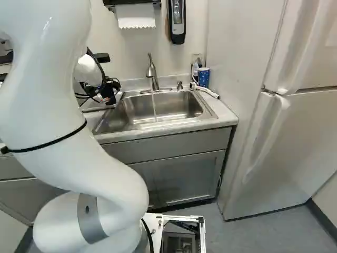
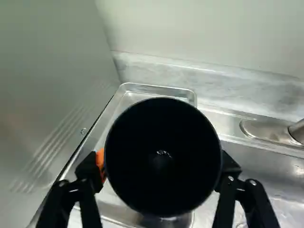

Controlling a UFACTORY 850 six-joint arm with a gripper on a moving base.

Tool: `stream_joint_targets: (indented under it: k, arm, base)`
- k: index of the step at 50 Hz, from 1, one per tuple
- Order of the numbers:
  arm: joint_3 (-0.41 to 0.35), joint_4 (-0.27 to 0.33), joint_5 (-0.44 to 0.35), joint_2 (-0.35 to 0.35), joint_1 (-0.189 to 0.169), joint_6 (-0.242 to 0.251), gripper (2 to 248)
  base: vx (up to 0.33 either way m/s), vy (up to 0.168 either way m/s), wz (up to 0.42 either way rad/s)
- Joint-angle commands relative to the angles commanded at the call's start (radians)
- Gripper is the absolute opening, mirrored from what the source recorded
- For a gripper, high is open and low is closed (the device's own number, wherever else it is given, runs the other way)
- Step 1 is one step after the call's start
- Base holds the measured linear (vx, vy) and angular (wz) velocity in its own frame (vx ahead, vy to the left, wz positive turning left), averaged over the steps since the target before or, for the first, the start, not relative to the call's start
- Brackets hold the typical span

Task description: Rinse the cup and place it in the tray

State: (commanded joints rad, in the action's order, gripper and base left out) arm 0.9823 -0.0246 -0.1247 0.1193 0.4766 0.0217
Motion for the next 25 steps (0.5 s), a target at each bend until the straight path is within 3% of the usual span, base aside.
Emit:
stream_joint_targets:
  k: [2, 3, 25]
  arm:
    - [0.0, 0.0, 0.0, 0.0, 0.0, 0.0, 209]
    - [0.0, 0.0, 0.0, 0.0, 0.0, 0.0, 244]
    - [0.002, 0.0, 0.0, -0.011, 0.0, 0.0, 247]
  base:
    - [0.0, 0.0, 0.0]
    - [0.0, 0.0, 0.0]
    - [0.0, 0.0, 0.0]
